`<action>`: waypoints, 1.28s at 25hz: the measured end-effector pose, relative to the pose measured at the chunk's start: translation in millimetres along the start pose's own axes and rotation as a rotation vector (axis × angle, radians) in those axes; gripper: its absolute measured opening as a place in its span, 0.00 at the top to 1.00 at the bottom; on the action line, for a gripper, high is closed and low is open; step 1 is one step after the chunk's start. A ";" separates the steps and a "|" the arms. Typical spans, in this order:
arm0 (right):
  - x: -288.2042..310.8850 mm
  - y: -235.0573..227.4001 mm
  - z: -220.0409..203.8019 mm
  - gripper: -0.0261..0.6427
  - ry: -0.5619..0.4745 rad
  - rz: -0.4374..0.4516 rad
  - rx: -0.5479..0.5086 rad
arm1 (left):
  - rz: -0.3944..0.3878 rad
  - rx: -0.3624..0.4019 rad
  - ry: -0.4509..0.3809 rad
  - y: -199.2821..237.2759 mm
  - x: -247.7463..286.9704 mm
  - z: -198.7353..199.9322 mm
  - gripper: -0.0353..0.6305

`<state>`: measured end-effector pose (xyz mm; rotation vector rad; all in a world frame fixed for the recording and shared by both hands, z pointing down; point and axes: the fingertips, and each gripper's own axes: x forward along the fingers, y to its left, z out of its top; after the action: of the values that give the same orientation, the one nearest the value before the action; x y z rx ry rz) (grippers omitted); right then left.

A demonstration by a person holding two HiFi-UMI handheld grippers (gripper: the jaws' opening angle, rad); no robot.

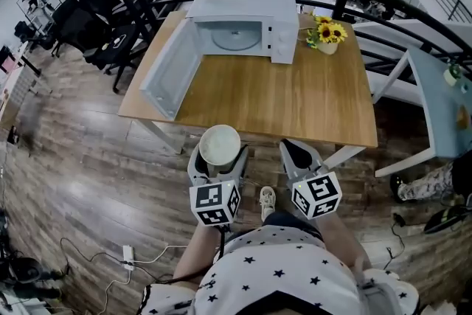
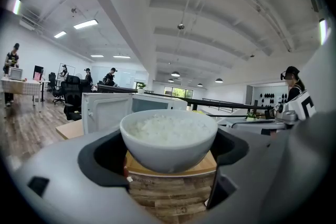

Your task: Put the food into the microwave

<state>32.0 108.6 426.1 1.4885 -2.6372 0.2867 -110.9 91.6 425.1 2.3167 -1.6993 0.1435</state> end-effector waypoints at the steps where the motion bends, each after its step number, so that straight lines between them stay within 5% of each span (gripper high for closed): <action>1: 5.1 -4.5 2.4 0.95 0.001 0.002 -0.001 | 0.004 0.000 0.000 1.3 6.2 2.5 0.24; 32: 136.7 -140.8 42.3 0.95 0.021 0.101 -0.029 | 0.113 -0.010 -0.020 13.7 179.6 54.1 0.24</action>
<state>82.1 -85.8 425.2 1.3392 -2.6927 0.2694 -72.4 -92.3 417.2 2.2229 -1.8367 0.1330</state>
